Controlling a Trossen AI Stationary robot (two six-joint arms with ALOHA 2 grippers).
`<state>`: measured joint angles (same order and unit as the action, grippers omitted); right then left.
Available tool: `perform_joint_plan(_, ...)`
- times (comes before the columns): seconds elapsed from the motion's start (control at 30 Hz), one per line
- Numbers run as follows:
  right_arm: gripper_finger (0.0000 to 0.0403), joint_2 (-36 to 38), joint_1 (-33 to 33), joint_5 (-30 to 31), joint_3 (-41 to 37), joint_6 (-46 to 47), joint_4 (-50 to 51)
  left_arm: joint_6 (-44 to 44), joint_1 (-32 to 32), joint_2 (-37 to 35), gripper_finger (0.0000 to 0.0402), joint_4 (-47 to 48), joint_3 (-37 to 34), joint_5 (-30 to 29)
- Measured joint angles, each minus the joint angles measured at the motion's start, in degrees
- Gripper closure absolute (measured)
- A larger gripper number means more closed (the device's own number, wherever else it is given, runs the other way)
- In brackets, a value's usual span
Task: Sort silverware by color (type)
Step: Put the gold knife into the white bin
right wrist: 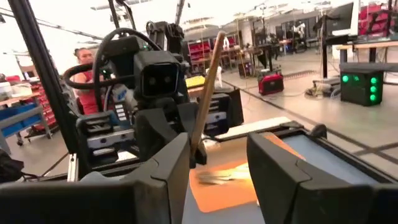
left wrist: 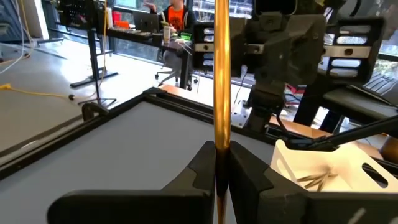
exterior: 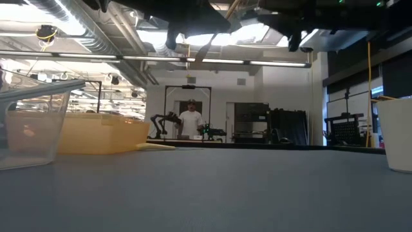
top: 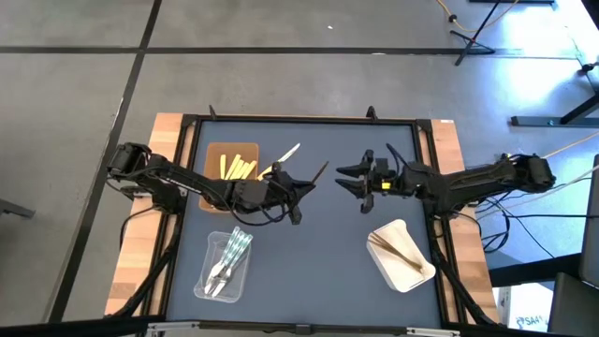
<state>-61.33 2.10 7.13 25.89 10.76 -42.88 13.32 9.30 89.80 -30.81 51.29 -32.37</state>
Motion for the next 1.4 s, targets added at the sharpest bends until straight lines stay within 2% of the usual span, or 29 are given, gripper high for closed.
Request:
perform_joint_plan(0.13, 0.0254, -5.0, -1.6, -3.4, 0.0, -0.3, -9.7, -0.4, 0.0, 0.0, 0.0382, -0.1, 0.0, 0.1)
perform_joint_plan(0.27, 0.0254, -9.2, -3.0, -5.9, 0.9, -0.3, -14.9, -0.4, 0.0, 0.0, 0.0382, -0.1, 0.0, 0.1)
perform_joint_plan(0.53, 0.0254, -14.8, -3.3, -8.2, 6.9, -1.2, -15.1, -0.4, 0.0, 0.0, 0.0382, -0.1, 0.0, 0.1)
perform_joint_plan(0.83, 0.0259, -16.5, -3.3, -8.1, 10.0, -3.7, -13.7, -0.4, 0.1, 0.0, 0.0382, -0.1, 0.0, 0.1)
perform_joint_plan(1.0, 0.0294, -16.5, -3.3, -8.0, 10.1, -3.7, -13.5, -0.4, 0.1, 0.0, 0.0382, 0.1, 0.0, 0.2)
perform_joint_plan(1.3, 0.0391, -16.5, -3.3, -8.2, 10.1, -3.5, -13.5, -0.6, 0.2, 0.0, 0.0382, 0.5, 0.0, 0.3)
perform_joint_plan(1.4, 0.0393, -16.5, -3.3, -8.2, 10.1, -3.3, -13.5, -0.6, 0.2, 0.0, 0.0382, 0.6, 0.0, 0.4)
